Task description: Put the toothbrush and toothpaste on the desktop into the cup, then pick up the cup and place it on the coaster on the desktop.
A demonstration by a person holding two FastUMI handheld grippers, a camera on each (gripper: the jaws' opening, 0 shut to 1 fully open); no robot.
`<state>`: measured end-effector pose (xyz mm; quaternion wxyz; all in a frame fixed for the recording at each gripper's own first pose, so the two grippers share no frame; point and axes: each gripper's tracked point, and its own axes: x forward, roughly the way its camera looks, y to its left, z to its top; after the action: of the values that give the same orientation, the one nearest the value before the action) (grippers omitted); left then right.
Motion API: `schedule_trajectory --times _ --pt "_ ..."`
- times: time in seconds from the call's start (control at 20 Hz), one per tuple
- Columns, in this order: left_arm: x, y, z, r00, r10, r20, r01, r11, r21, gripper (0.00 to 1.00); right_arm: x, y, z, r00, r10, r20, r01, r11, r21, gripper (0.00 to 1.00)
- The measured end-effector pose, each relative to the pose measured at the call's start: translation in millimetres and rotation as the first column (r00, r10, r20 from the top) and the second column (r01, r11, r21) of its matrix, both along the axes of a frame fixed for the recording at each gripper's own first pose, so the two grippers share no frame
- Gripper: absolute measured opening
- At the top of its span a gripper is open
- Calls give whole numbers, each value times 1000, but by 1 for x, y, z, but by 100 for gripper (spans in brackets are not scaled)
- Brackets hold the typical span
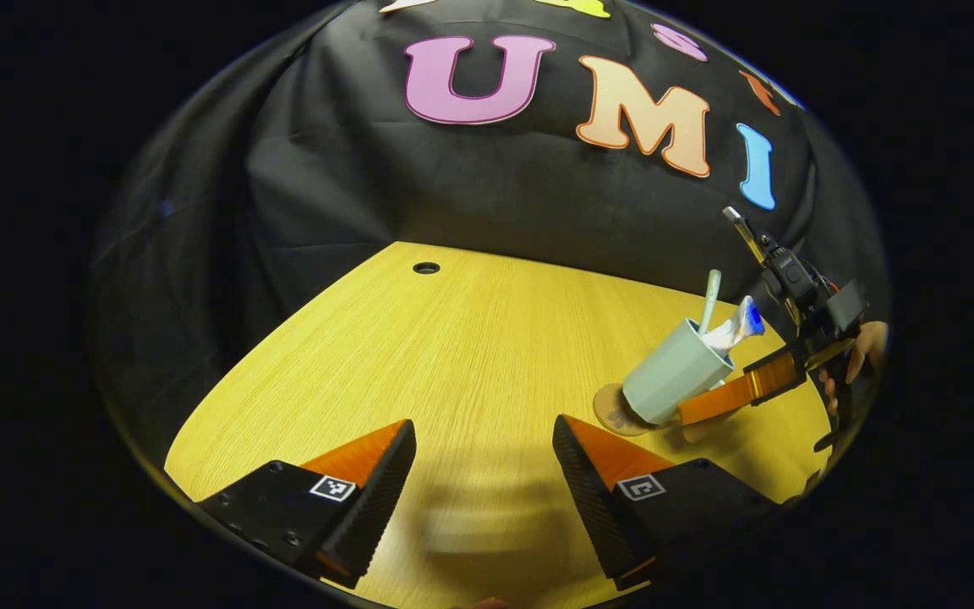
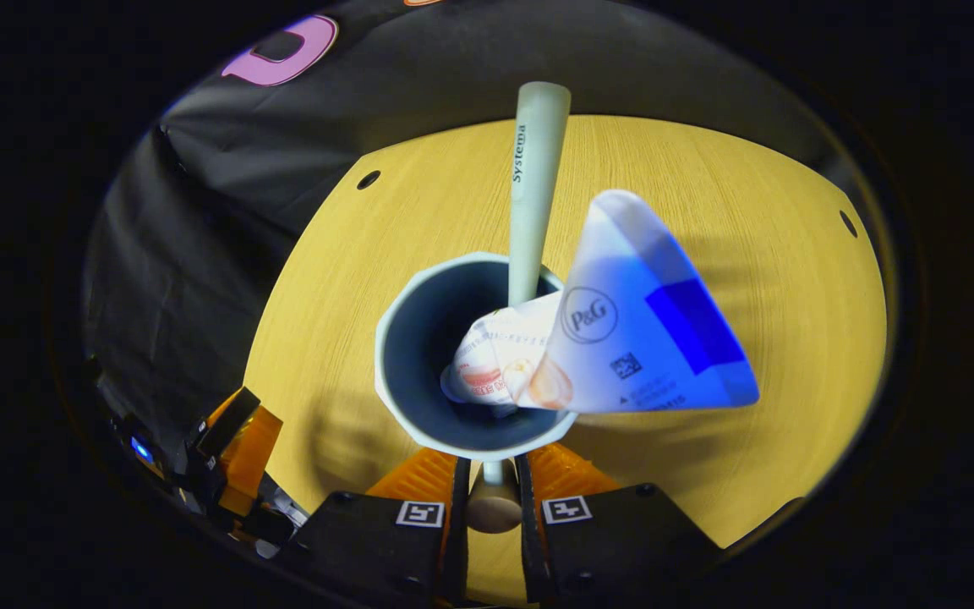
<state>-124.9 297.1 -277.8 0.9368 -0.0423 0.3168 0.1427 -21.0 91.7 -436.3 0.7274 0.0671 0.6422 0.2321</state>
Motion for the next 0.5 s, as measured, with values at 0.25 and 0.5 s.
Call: schedule_trajectory --times 0.25,0.5 --pt "2 0 -2 1000 6 -3 -6 1000 1 96 -2 2 -1 1000 -14 -8 14 1000 -27 28" --pt "2 -4 0 1000 6 -11 -6 1000 -6 95 -1 3 3 999 -41 -15 41 999 -4 23"
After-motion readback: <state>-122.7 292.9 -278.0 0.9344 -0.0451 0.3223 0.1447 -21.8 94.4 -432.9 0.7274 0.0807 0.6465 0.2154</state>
